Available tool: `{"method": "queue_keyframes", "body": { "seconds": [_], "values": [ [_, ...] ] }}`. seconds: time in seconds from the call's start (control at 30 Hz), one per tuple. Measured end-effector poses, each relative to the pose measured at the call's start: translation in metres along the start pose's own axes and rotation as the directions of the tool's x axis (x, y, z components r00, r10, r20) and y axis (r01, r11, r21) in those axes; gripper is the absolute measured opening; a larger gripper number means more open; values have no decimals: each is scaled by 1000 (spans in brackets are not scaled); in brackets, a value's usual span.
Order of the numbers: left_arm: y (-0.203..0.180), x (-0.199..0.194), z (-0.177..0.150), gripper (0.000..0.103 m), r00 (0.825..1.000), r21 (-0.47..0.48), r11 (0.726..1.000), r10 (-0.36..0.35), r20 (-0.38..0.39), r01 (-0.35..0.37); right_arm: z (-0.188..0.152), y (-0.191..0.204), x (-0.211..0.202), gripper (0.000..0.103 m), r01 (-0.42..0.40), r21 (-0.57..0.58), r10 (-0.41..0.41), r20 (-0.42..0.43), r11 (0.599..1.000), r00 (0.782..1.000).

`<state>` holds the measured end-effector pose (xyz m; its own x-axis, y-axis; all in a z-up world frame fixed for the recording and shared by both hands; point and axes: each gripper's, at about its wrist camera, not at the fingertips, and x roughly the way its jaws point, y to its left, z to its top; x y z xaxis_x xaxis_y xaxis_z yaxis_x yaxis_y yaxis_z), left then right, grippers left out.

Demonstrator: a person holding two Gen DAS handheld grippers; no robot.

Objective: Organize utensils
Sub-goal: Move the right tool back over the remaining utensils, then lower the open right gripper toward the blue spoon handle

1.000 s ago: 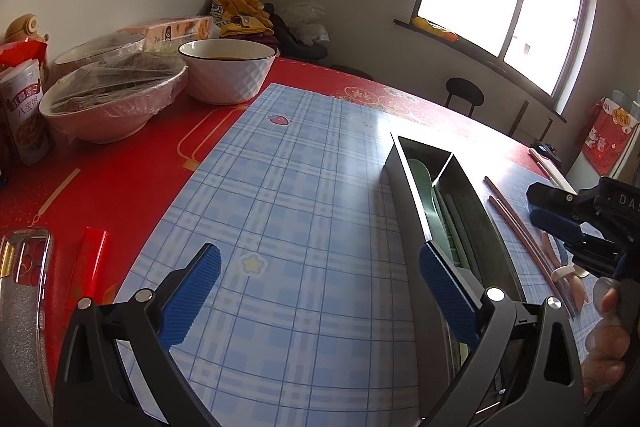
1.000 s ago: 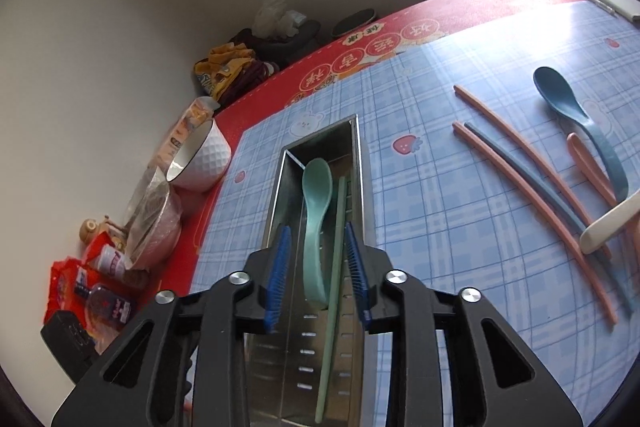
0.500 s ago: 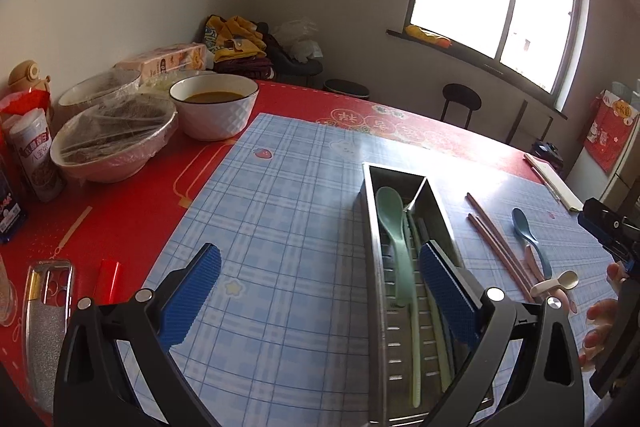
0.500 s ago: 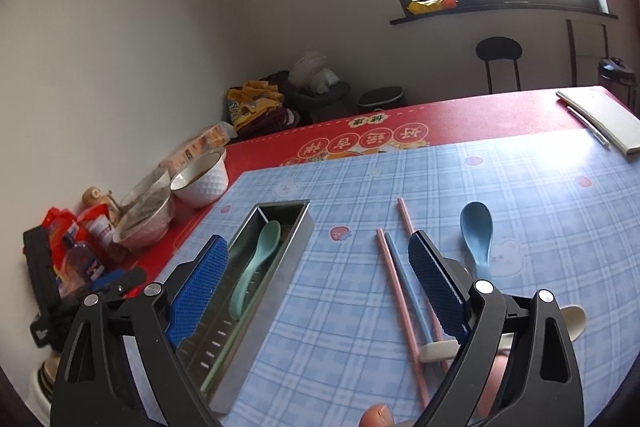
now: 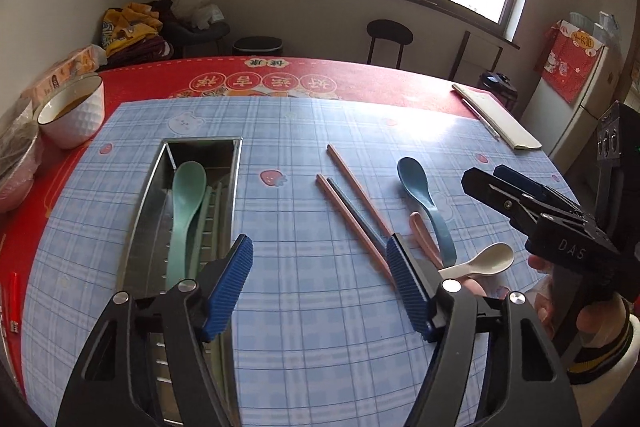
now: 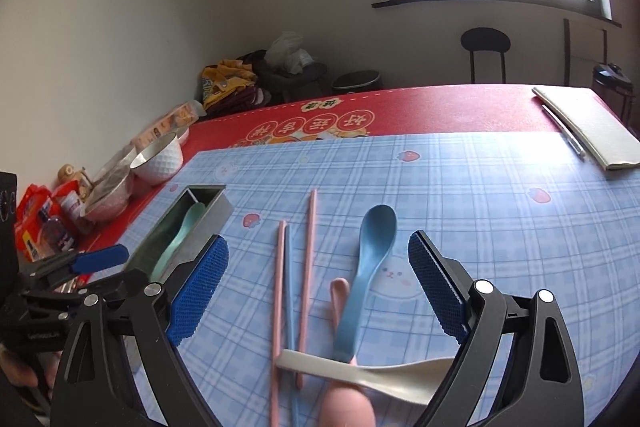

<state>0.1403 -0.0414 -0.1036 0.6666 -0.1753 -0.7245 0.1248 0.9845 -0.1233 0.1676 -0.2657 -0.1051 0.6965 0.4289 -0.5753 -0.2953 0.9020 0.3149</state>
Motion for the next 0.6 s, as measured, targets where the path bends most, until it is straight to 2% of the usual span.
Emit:
{"method": "queue_keyframes", "body": {
  "seconds": [0.1,0.2,0.27,0.33,0.43,0.6],
  "values": [
    [-10,28,-1,64,998,-19,1000,-8,-69,6,-3,-21,4,88,-37,59,38,-7,998,999],
    [-14,56,-2,53,986,-59,998,-43,-160,34,-8,-42,-2,88,-123,152,121,24,981,992],
    [-12,71,-3,34,978,-104,994,-54,-202,33,-9,-50,-9,88,-115,176,108,48,978,993],
    [-10,80,-3,26,971,-149,988,-61,-229,27,-9,-54,-13,88,-82,181,72,59,980,996],
    [-9,86,-2,26,967,-195,980,-83,-243,35,-9,-63,-13,88,-75,224,63,59,972,996],
    [-13,89,2,26,968,-188,982,-64,-243,18,-9,-71,-15,89,-58,259,42,66,964,997]
  ]
}}
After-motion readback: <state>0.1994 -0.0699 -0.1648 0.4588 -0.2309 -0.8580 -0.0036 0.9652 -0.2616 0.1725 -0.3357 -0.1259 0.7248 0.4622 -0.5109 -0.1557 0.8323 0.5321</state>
